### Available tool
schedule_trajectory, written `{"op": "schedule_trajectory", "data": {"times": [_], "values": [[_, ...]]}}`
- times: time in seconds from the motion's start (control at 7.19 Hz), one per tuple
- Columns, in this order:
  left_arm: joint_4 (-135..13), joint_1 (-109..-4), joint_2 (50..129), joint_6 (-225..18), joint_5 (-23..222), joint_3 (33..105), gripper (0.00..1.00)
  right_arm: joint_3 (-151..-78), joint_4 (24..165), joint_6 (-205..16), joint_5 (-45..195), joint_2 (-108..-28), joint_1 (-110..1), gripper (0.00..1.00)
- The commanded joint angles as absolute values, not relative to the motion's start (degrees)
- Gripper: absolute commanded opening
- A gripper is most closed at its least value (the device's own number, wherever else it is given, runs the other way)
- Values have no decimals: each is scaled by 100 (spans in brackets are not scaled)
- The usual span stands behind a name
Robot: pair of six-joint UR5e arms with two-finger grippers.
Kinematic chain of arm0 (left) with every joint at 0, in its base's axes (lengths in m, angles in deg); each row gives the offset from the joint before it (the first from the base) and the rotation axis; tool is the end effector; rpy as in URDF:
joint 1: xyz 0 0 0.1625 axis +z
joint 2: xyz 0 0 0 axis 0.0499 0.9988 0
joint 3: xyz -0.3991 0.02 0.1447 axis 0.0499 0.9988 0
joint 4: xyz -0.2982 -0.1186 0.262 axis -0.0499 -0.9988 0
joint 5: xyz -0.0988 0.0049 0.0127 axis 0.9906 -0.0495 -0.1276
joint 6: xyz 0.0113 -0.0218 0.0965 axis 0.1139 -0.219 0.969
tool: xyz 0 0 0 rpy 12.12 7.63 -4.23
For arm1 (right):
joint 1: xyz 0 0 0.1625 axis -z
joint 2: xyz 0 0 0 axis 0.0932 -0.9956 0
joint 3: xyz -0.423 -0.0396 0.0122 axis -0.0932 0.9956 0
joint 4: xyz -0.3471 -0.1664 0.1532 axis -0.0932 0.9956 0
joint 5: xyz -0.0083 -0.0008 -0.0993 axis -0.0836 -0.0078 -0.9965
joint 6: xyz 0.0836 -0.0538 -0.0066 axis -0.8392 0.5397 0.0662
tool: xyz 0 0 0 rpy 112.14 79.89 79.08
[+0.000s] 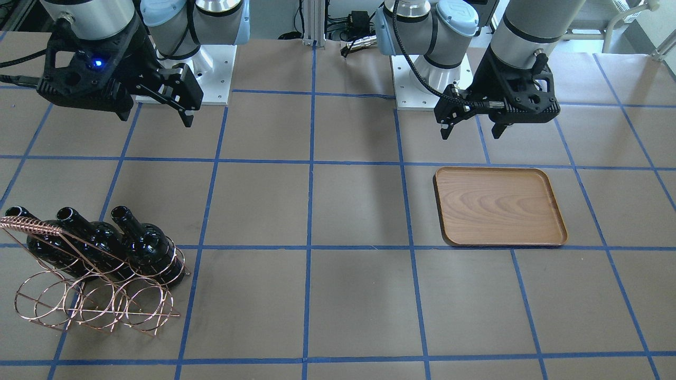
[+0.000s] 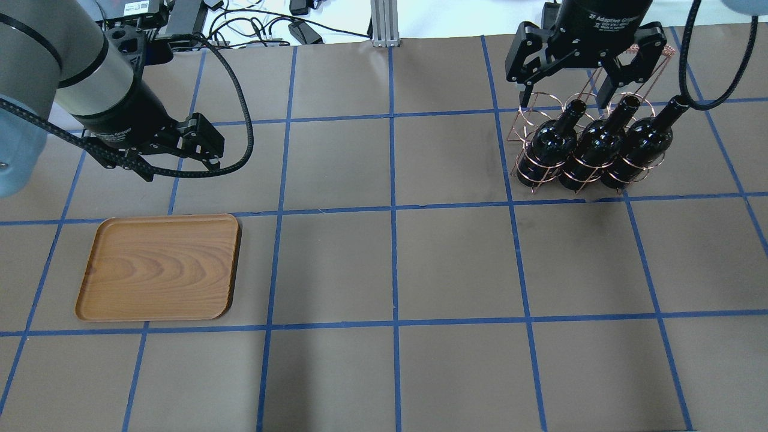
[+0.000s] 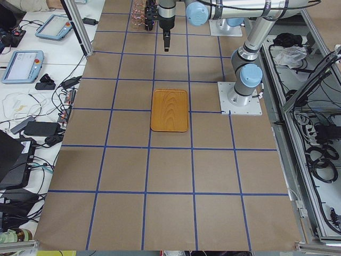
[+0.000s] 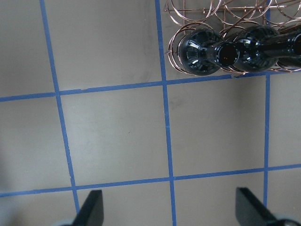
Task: Take wine from basket and place on tray
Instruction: 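Lower the right gripper over the dark wine bottles in the copper rack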
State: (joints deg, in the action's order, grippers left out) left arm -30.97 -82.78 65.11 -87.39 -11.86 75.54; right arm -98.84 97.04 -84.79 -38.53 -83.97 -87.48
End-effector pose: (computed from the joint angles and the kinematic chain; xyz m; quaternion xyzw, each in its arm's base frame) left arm -0.0990 -0.4654 0.4707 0.0274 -0.9996 0.0093 0.0034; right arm 0.1577 -0.5079 0.5369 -0.0375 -0.9989 -0.0258 0.0069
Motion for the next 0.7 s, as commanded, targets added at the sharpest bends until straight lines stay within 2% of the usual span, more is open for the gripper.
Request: {"op": "schedule_trajectory", "data": {"times": [0.0, 0.28, 0.56], "values": [[-3097, -8283, 6517, -8738, -1186, 7556, 100, -10001, 9754, -8293, -3852, -8414, -8729, 100], [-3089, -8283, 6535, -8755, -1177, 7556, 100, -9992, 9876, -7969, -3844, -8449, -8694, 100], [-3097, -8274, 6535, -8755, -1177, 7556, 100, -10010, 9974, -7392, -3835, -8458, -8048, 100]]}}
